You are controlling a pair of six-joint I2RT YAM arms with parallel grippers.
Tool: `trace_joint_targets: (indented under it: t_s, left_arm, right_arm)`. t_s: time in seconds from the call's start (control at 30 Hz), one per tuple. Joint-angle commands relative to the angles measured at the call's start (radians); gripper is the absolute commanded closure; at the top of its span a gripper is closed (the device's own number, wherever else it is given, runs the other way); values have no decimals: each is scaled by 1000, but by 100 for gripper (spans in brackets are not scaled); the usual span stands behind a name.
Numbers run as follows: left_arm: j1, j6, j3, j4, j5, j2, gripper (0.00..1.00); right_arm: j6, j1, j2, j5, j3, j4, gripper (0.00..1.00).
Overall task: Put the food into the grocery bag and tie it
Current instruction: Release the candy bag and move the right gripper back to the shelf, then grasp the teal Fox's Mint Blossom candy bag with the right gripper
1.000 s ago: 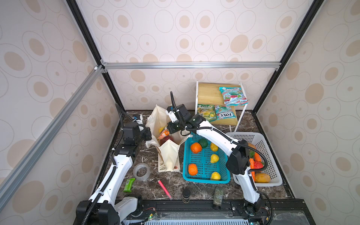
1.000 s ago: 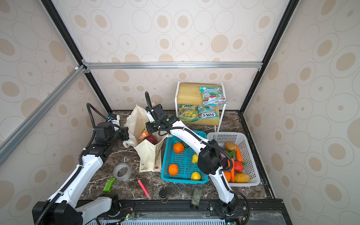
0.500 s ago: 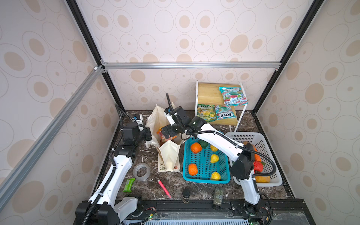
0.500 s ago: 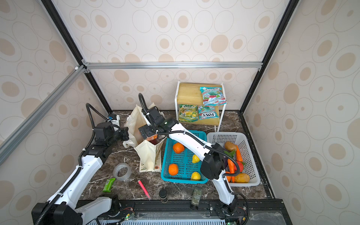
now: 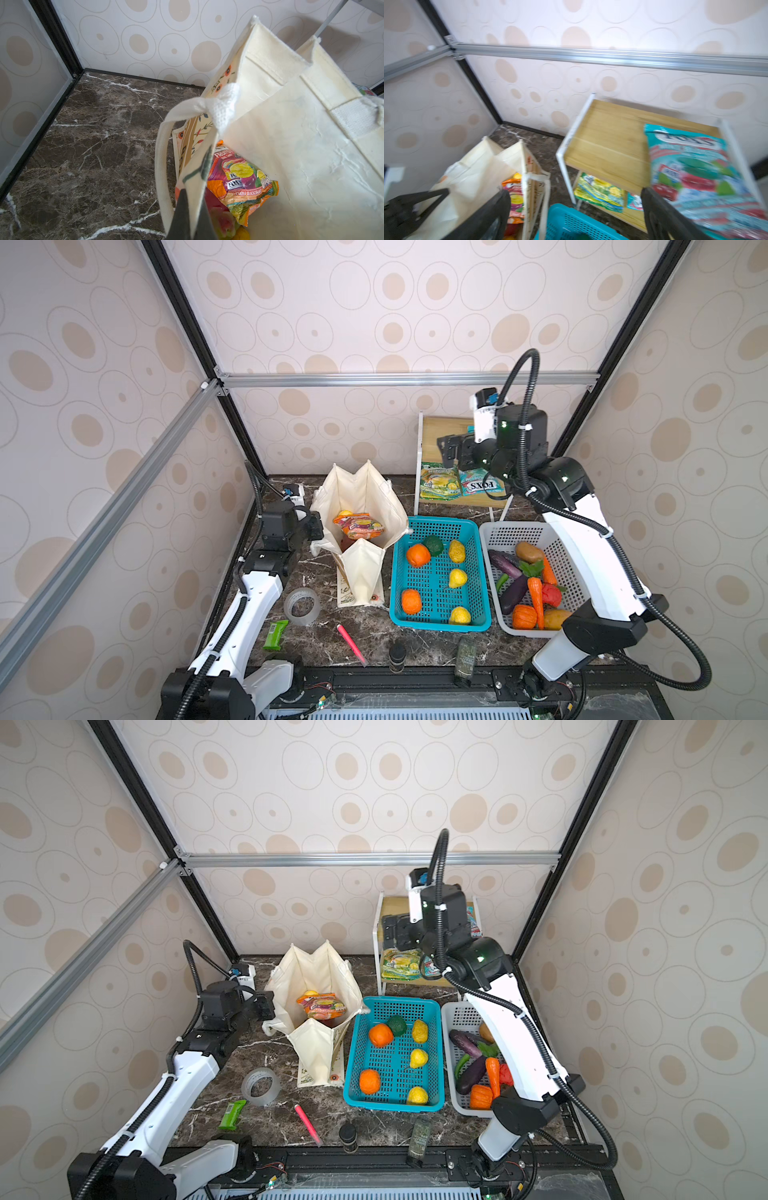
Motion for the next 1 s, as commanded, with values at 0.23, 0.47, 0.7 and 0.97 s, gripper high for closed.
trace_joint_targets:
  t_s: [0.23, 0.47, 0.7, 0.97]
  left_arm:
    - [6, 10, 13, 41, 2, 6, 100]
    - [5, 3, 13, 44, 29, -4, 100]
    - [5, 1, 15, 40, 36, 0, 100]
    - [5, 2, 13, 43, 30, -3, 100]
  right_arm:
    - [42, -370, -5, -144, -58, -103, 0]
    - [80, -438, 27, -288, -101, -69, 0]
    - [154, -437, 51, -447, -148, -29, 2]
    - [210, -413, 107, -600, -133, 1, 3]
